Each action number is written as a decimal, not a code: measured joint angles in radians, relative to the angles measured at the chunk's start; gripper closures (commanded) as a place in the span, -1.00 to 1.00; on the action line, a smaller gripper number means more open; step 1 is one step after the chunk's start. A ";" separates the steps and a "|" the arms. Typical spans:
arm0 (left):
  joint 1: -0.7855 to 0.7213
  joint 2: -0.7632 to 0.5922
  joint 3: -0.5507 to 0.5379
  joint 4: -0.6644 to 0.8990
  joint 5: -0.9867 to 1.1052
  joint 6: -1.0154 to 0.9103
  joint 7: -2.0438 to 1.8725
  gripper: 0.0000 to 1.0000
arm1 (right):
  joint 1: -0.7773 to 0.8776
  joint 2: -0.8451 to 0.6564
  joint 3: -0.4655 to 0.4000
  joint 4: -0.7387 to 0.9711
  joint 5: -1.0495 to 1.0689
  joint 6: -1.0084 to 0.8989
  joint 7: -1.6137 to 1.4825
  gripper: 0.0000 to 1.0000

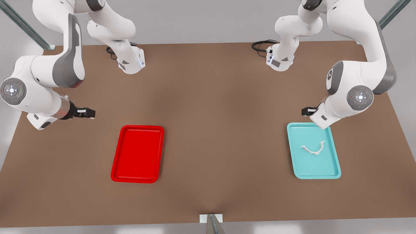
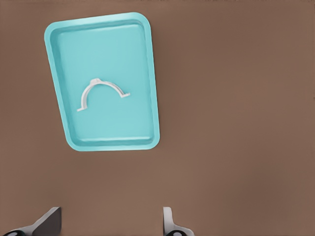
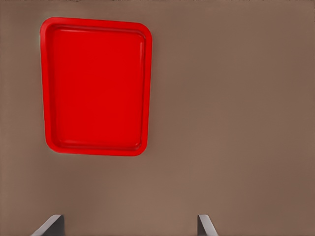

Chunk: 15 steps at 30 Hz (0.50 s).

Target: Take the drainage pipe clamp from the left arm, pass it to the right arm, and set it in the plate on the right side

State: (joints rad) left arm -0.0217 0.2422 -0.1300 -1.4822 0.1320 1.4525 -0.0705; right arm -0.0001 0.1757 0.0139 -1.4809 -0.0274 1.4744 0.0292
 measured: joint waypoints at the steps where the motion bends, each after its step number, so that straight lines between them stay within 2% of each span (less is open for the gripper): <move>1: 0.000 0.003 0.002 0.000 0.000 0.008 -0.002 -1.00 | 0.000 -0.001 0.000 0.000 0.000 0.007 0.001 -1.00; 5: 0.036 0.077 0.014 0.000 0.002 0.058 0.010 -1.00 | -0.001 -0.001 -0.001 -0.002 0.006 0.026 0.003 -1.00; 9: 0.217 0.270 0.028 0.005 0.002 0.207 0.097 -1.00 | 0.000 -0.001 -0.001 -0.005 0.008 0.037 0.006 -1.00; 12: 0.302 0.352 0.032 0.009 0.002 0.314 0.214 -1.00 | 0.000 -0.001 -0.002 -0.008 0.008 0.042 0.008 -1.00; 15: 0.328 0.388 0.042 -0.062 0.004 0.448 0.347 -1.00 | 0.000 0.000 0.000 -0.013 0.008 0.045 0.009 -1.00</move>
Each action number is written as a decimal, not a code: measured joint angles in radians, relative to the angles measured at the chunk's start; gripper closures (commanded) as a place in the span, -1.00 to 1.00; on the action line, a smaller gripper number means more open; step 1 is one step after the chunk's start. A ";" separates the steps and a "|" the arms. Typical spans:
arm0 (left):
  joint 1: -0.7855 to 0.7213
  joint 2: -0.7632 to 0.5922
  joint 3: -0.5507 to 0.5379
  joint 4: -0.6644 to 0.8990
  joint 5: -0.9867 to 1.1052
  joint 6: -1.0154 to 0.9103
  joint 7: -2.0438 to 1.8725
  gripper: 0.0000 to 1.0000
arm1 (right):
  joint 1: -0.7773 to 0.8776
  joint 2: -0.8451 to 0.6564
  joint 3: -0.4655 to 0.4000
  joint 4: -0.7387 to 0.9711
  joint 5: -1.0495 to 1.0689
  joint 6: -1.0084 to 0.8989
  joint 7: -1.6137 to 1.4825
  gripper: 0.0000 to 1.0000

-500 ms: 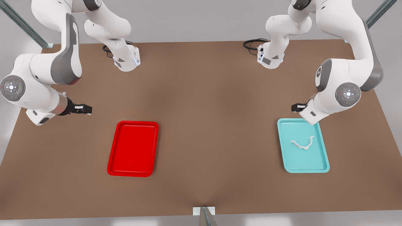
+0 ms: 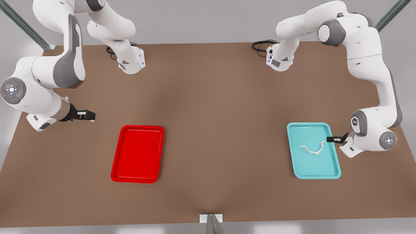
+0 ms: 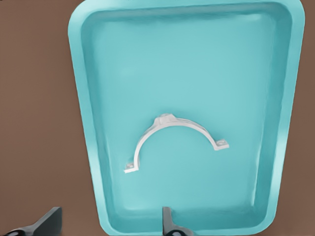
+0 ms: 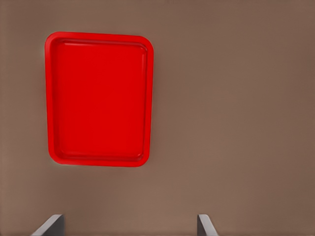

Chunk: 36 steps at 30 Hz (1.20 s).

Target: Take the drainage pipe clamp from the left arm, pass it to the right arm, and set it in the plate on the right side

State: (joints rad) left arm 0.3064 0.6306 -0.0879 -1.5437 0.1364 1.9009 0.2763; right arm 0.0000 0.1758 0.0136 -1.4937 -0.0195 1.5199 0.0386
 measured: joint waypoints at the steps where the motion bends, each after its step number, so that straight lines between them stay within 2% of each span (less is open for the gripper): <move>1: 0.005 0.007 0.004 -0.028 0.001 0.049 0.043 -1.00 | 0.000 0.000 0.000 -0.001 0.000 0.001 0.000 -1.00; 5: 0.012 0.014 0.016 -0.133 -0.009 0.245 0.190 -1.00 | 0.001 -0.001 0.000 -0.009 -0.001 0.002 0.002 -1.00; 10: 0.007 -0.010 0.017 -0.232 -0.125 0.415 0.326 -1.00 | 0.002 -0.001 0.002 -0.020 -0.002 0.002 0.003 -1.00; 11: 0.005 -0.018 0.017 -0.245 -0.137 0.435 0.349 -0.52 | 0.002 0.000 0.002 -0.022 -0.002 0.002 0.004 -1.00; 12: 0.005 -0.023 0.018 -0.253 -0.146 0.452 0.369 -0.35 | 0.002 0.000 0.002 -0.025 -0.002 0.003 0.004 -1.00; 15: 0.002 -0.026 0.020 -0.262 -0.159 0.480 0.426 -0.35 | 0.000 0.002 0.002 -0.028 -0.002 0.003 0.004 -1.00; 20: -0.019 -0.022 0.033 -0.296 -0.164 0.497 0.474 0.08 | 0.000 0.004 0.002 -0.032 -0.002 0.003 0.004 -1.00; 36: -0.021 -0.013 0.040 -0.297 -0.170 0.518 0.329 0.10 | 0.000 0.005 0.002 -0.044 -0.003 0.004 0.003 -1.00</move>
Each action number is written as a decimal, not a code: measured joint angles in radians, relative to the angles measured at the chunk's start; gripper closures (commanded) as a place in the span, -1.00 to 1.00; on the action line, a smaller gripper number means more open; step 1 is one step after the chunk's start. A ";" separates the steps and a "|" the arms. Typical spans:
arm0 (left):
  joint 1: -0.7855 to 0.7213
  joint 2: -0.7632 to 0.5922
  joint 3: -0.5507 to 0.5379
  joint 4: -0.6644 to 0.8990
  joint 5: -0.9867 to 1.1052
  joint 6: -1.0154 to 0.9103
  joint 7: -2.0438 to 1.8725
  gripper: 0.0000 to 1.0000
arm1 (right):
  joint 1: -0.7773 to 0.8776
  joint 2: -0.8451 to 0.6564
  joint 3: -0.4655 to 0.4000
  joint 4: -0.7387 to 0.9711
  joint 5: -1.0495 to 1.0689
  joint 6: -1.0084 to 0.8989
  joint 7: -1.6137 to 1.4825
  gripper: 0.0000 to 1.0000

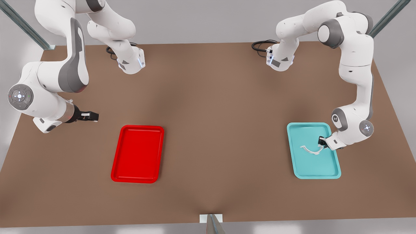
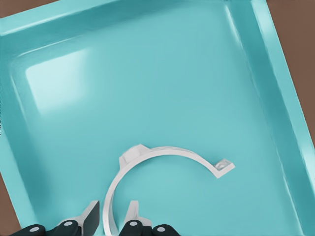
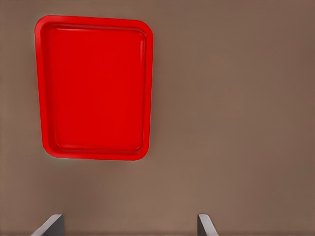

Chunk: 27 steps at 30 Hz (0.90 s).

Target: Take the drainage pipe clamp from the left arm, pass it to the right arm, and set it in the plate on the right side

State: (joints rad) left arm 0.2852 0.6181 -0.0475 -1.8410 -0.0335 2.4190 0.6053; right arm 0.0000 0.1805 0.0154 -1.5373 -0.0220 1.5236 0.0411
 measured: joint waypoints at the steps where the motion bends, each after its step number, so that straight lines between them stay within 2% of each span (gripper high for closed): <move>1: 0.001 0.001 0.000 0.001 -0.001 0.001 -0.017 0.10 | 0.000 -0.001 0.000 -0.002 0.000 0.000 0.000 -1.00; 19: -0.009 0.021 0.002 0.005 0.056 0.008 -0.208 0.10 | 0.000 -0.004 0.000 -0.029 0.000 0.000 -0.002 -1.00; 23: -0.010 0.021 0.002 0.009 0.065 0.009 -0.230 0.30 | 0.000 -0.005 -0.001 -0.036 0.000 0.000 -0.003 -1.00; 27: -0.012 0.022 0.002 0.010 0.070 0.009 -0.249 0.30 | 0.000 -0.005 -0.001 -0.042 0.000 0.000 -0.004 -1.00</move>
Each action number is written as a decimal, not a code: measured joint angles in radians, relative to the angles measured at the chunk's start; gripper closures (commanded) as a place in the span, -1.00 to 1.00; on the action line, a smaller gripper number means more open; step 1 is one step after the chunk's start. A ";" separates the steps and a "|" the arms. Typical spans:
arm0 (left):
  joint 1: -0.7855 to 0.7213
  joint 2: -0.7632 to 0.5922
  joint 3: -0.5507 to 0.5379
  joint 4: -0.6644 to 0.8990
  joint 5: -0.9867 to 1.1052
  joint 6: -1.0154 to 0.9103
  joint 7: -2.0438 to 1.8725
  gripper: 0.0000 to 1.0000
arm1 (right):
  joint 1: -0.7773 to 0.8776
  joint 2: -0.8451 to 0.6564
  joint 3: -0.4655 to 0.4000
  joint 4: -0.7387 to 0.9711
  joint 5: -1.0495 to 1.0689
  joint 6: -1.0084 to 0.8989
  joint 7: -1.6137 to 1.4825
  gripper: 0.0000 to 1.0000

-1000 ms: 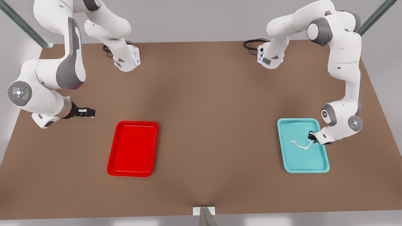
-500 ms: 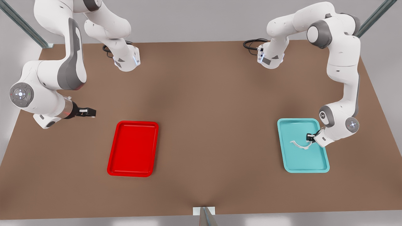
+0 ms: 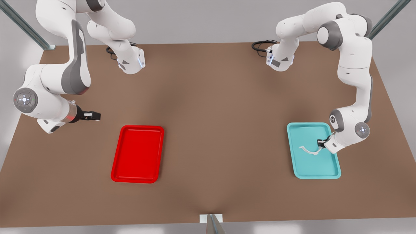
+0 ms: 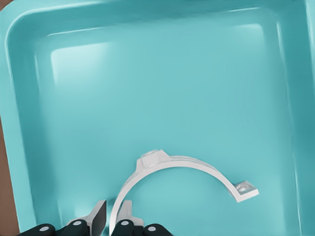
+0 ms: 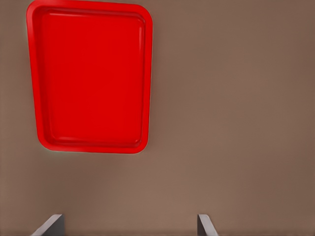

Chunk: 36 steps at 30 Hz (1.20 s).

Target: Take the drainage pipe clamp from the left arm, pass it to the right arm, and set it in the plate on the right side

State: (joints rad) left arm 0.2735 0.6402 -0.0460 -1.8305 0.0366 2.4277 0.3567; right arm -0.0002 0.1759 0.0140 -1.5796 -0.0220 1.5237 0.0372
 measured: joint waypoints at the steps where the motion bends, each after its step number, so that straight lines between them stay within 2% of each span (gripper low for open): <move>1: 0.000 0.000 0.000 0.000 0.001 0.000 -0.004 0.30 | 0.000 0.000 0.000 0.000 0.000 0.000 0.000 -1.00; 10: -0.007 0.013 0.000 0.012 0.003 0.000 -0.033 0.31 | -0.002 0.000 0.000 -0.005 0.001 0.000 -0.003 -1.00; 12: -0.007 0.013 0.000 0.013 0.004 0.001 -0.039 0.48 | -0.003 -0.001 0.000 -0.006 0.001 0.000 -0.003 -1.00; 14: -0.007 0.013 0.000 0.014 0.004 0.001 -0.044 0.57 | -0.005 -0.001 0.000 -0.007 0.001 0.000 -0.004 -1.00; 36: -0.017 0.032 0.000 0.023 0.008 0.002 -0.094 0.57 | -0.006 -0.001 0.000 -0.015 0.002 0.000 -0.009 -1.00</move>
State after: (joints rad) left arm 0.2560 0.6721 -0.0459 -1.8075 0.0446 2.4301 0.2628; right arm -0.0062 0.1746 0.0138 -1.5942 -0.0205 1.5236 0.0285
